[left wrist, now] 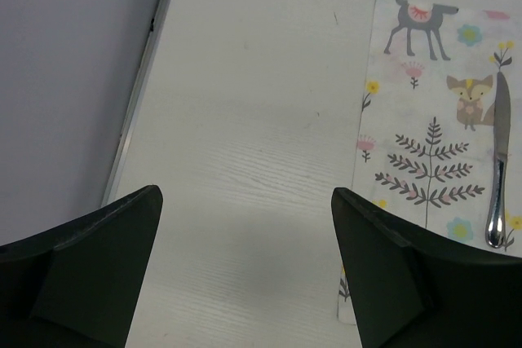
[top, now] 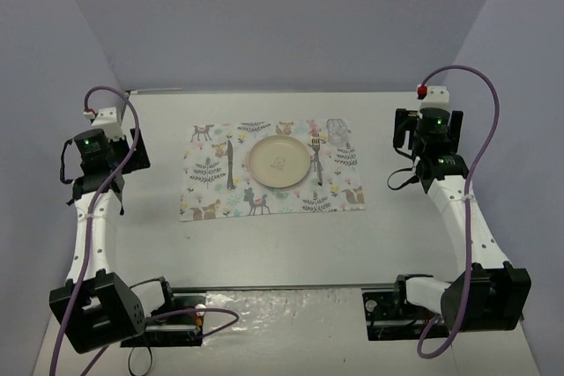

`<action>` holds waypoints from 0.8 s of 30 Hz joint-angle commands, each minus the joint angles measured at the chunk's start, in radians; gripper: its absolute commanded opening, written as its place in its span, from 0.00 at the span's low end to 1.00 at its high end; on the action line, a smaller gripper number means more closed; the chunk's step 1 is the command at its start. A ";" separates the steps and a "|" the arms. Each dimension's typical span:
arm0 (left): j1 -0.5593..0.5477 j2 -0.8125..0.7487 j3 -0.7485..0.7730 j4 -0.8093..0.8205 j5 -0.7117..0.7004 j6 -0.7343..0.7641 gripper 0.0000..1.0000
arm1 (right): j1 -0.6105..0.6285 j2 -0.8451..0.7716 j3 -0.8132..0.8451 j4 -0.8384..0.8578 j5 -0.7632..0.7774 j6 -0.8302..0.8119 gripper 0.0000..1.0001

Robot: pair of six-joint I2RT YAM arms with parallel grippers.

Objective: Set the dinner table for one person

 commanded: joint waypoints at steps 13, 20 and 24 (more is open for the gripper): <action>0.001 0.071 -0.016 0.108 0.049 0.022 0.82 | 0.008 0.041 -0.097 0.087 -0.041 -0.020 1.00; 0.001 0.067 -0.026 0.107 0.064 0.022 0.82 | 0.010 0.045 -0.091 0.080 -0.039 -0.021 1.00; 0.001 0.067 -0.030 0.112 0.072 0.022 0.82 | 0.008 0.049 -0.094 0.080 -0.036 -0.025 1.00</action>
